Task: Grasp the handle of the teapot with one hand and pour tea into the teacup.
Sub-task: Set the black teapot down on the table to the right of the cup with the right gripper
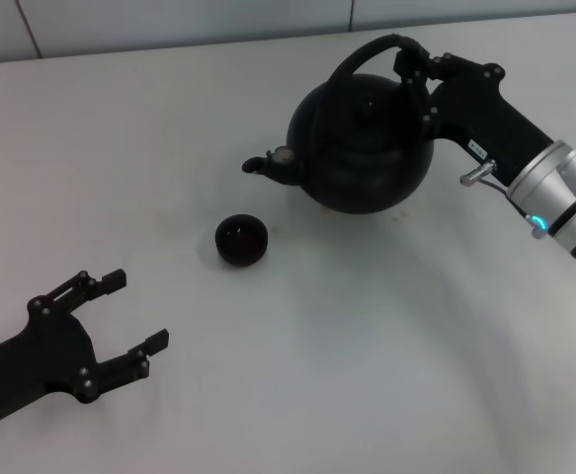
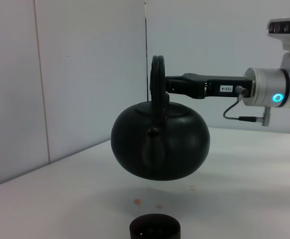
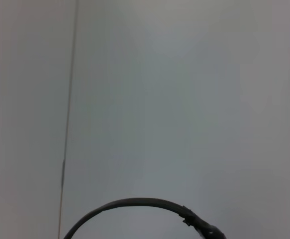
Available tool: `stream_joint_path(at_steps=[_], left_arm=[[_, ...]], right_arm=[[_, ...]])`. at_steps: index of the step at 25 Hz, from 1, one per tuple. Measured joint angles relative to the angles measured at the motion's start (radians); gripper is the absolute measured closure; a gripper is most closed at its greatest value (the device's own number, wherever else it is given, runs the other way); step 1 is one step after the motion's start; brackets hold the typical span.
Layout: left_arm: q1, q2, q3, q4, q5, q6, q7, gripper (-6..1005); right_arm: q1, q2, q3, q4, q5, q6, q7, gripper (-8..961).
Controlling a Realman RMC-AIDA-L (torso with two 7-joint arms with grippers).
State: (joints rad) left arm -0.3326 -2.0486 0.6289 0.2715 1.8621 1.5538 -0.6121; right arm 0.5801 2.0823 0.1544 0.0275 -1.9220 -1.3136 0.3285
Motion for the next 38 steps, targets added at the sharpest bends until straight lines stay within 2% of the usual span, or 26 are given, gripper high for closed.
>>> stream_joint_path(at_steps=[12,38], left_arm=[[0.0,0.001,0.0,0.0,0.0,0.0,0.001,150],[0.004,-0.005,0.0,0.0,0.0,0.008,0.006,152]], right_arm=[[-0.08,0.002,0.133,0.03,0.0,0.0,0.015,865],[-0.094,0.003,0.13,0.034,-0.002,0.075,0.006,863]])
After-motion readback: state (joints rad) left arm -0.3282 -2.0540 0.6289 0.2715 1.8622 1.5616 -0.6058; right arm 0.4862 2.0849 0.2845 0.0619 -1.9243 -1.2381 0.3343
